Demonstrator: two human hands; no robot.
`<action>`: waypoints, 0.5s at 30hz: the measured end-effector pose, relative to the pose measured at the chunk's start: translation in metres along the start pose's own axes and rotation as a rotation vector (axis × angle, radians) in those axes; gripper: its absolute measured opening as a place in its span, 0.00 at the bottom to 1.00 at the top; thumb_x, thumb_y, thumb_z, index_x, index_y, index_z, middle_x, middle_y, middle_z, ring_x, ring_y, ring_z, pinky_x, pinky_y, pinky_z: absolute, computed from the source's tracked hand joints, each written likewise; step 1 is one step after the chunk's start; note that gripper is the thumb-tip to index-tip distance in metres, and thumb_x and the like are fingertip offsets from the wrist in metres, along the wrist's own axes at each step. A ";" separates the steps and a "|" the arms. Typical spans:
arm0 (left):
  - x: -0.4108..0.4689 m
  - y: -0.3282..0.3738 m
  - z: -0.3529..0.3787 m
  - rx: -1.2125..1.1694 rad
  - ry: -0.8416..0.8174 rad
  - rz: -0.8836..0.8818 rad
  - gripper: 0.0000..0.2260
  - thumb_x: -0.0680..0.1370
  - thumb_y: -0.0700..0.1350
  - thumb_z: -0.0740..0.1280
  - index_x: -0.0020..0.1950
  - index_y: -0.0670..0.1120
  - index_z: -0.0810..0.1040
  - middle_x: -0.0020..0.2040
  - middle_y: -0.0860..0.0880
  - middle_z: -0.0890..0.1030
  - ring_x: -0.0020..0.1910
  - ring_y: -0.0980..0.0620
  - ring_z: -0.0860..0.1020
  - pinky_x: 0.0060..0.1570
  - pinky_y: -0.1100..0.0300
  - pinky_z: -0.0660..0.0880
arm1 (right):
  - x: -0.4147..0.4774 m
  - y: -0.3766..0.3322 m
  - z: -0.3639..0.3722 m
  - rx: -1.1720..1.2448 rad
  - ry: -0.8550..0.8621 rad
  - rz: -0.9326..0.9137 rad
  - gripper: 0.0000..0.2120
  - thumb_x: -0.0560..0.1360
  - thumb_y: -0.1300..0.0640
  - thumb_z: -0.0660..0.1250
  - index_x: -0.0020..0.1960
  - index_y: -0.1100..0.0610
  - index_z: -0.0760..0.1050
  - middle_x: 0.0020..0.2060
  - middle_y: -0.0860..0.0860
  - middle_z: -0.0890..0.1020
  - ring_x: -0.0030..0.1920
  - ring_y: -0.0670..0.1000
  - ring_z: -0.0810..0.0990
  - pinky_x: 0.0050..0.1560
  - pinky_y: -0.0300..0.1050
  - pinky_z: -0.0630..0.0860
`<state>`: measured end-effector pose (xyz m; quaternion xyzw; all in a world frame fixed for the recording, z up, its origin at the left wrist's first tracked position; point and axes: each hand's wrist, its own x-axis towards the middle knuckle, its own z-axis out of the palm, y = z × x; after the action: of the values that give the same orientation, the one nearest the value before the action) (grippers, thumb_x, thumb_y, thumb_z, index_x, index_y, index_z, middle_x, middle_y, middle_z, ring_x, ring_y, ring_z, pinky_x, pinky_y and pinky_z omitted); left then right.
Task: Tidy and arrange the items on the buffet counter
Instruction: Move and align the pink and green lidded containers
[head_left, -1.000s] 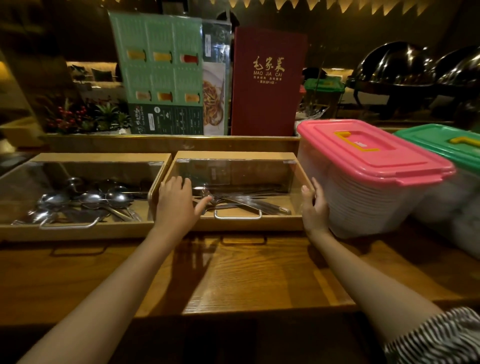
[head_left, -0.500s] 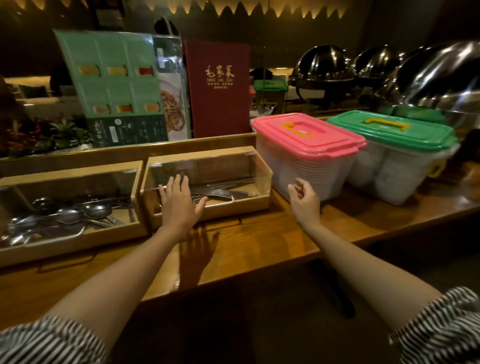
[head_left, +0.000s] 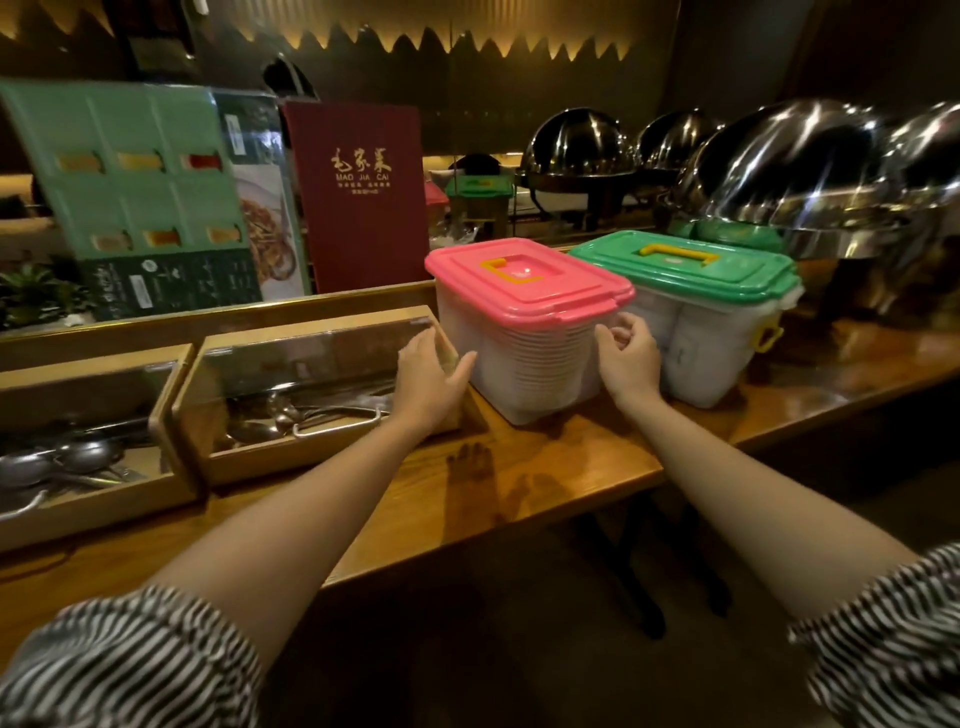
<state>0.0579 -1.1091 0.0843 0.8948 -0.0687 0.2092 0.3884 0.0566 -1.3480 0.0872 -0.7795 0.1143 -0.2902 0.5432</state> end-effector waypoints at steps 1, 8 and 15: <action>0.007 0.010 0.011 -0.051 0.017 -0.014 0.22 0.77 0.52 0.69 0.65 0.40 0.73 0.62 0.42 0.77 0.65 0.44 0.72 0.61 0.55 0.68 | 0.015 0.002 -0.002 0.015 -0.006 0.026 0.23 0.79 0.50 0.64 0.70 0.59 0.68 0.62 0.56 0.78 0.61 0.54 0.77 0.59 0.46 0.73; 0.058 0.078 0.090 -0.508 0.159 -0.379 0.26 0.78 0.53 0.68 0.71 0.41 0.68 0.66 0.44 0.76 0.65 0.45 0.75 0.55 0.60 0.70 | 0.115 0.018 -0.010 -0.066 -0.141 0.095 0.23 0.81 0.47 0.58 0.72 0.59 0.66 0.67 0.56 0.74 0.66 0.57 0.72 0.56 0.43 0.66; 0.083 0.093 0.124 -0.676 0.477 -0.611 0.23 0.77 0.43 0.65 0.72 0.44 0.67 0.64 0.46 0.76 0.60 0.48 0.76 0.57 0.56 0.74 | 0.156 0.031 0.008 0.123 -0.308 0.094 0.25 0.81 0.47 0.59 0.75 0.55 0.66 0.69 0.54 0.73 0.68 0.55 0.71 0.68 0.53 0.69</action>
<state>0.1465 -1.2599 0.1063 0.6259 0.2225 0.2507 0.7041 0.1911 -1.4304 0.1083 -0.7738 0.0477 -0.1480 0.6140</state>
